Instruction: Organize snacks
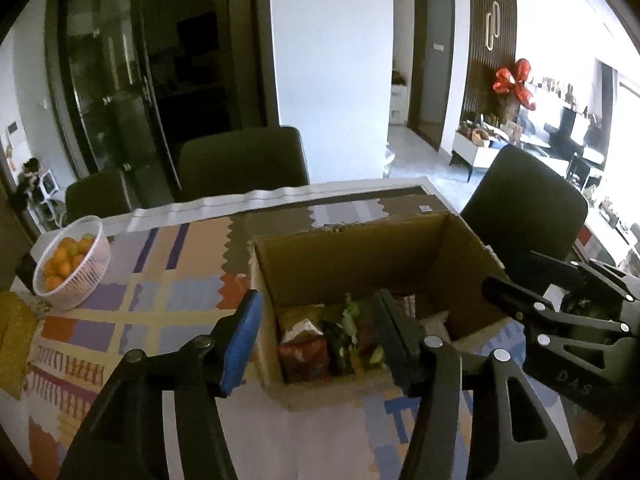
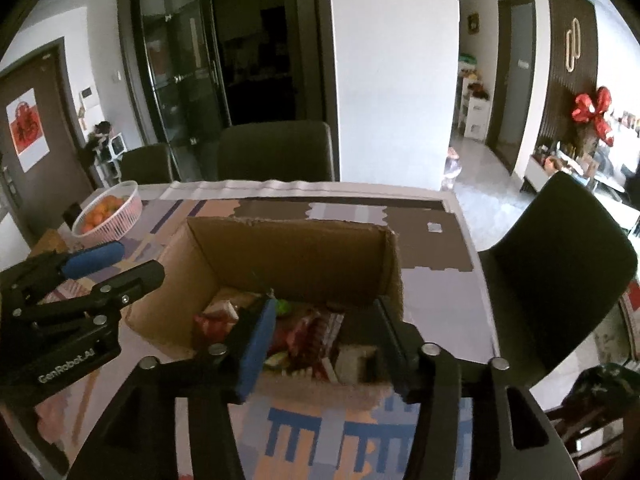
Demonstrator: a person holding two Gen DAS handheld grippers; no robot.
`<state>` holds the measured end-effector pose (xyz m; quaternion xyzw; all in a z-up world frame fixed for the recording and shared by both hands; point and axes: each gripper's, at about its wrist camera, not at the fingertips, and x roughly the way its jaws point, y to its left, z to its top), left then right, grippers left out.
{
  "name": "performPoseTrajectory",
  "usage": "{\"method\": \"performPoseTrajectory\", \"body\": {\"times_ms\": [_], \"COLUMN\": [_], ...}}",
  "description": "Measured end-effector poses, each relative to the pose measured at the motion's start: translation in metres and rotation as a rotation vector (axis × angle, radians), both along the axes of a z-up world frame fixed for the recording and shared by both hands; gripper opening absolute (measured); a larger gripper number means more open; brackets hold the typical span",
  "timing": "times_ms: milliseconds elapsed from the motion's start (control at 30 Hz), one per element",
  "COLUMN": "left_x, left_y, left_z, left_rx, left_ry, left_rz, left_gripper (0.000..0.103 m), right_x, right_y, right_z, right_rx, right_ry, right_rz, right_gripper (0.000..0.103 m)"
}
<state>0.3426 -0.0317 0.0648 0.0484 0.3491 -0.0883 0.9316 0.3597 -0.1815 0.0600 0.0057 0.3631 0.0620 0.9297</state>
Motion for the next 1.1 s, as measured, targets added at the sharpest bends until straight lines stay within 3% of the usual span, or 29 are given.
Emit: {"method": "performPoseTrajectory", "body": {"times_ms": [233,467,700,1100], "left_x": [-0.049,-0.093,-0.135,-0.175], "left_y": [-0.001,0.002,0.007,0.012], "left_z": [0.013,0.023,0.023,0.024], "left_rx": [0.057,0.052,0.039,-0.007], "left_ry": [-0.111,-0.190,-0.238,-0.263], "left_rz": [0.025,0.041,0.048,0.053], "left_gripper": [0.073,0.085,0.089,0.096], "right_x": [-0.049,-0.100,-0.142,-0.190], "right_y": [-0.005,-0.010,-0.010,-0.008], "right_z": [0.011,0.031,0.040,0.038], "right_rx": [0.001,0.004,-0.014,-0.041], "right_ry": [-0.078,-0.189,-0.249,-0.266], "right_rz": [-0.030,-0.080,-0.106,-0.104], "right_gripper": [0.069,0.076,0.085,0.090]}}
